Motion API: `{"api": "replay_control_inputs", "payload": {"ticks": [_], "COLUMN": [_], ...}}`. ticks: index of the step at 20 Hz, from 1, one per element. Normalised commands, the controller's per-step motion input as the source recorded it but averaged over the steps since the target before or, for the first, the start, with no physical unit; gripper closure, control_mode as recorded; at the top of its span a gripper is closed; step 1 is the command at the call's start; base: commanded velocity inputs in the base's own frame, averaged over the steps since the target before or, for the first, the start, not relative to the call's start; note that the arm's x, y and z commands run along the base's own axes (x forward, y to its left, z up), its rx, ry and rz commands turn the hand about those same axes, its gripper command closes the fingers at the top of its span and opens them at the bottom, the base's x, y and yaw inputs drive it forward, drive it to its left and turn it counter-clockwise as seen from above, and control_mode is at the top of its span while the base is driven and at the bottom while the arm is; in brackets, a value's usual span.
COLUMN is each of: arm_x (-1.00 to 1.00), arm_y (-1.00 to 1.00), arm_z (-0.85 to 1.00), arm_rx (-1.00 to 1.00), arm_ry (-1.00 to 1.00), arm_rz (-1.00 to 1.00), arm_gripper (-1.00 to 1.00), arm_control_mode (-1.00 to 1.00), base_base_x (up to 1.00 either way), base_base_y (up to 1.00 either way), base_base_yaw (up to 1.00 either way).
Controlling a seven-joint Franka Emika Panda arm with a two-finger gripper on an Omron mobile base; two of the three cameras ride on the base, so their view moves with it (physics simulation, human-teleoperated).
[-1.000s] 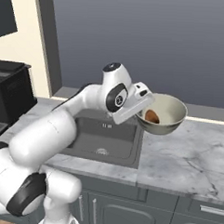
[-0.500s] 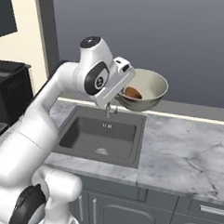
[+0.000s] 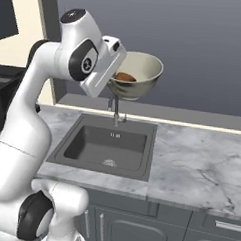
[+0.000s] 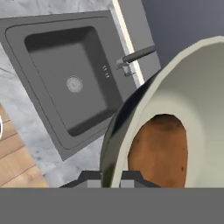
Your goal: Pick the potato from the sink and place it in the bowl. Then pick the bowl and place it in the microwave. Then close the microwave door and press the start button.
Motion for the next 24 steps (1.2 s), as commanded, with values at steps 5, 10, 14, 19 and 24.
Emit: {"api": "replay_control_inputs", "payload": {"ticks": [5, 10, 14, 19, 24], "arm_x": [-0.17, -0.02, -0.11, -0.07, 0.0], "arm_y": [0.31, 0.3, 0.36, 0.13, 0.0], "arm_z": [-0.04, -0.31, 0.07, 0.06, 0.0], "arm_rx": [-0.13, -0.11, -0.01, 0.0, 0.0], "arm_ry": [-0.17, -0.12, -0.01, 0.01, 0.03], "arm_rz": [0.2, 0.19, 0.1, 0.08, 0.0], "arm_gripper": [1.0, 1.0, 1.0, 1.0, 1.0], "arm_control_mode": [-1.0, -1.0, -1.0, -1.0, -1.0], "base_base_x": [0.0, 0.0, 0.0, 0.0, 0.0], "base_base_y": [0.0, 0.0, 0.0, 0.0, 0.0], "base_base_yaw": [0.0, 0.0, 0.0, 0.0, 0.0]}}
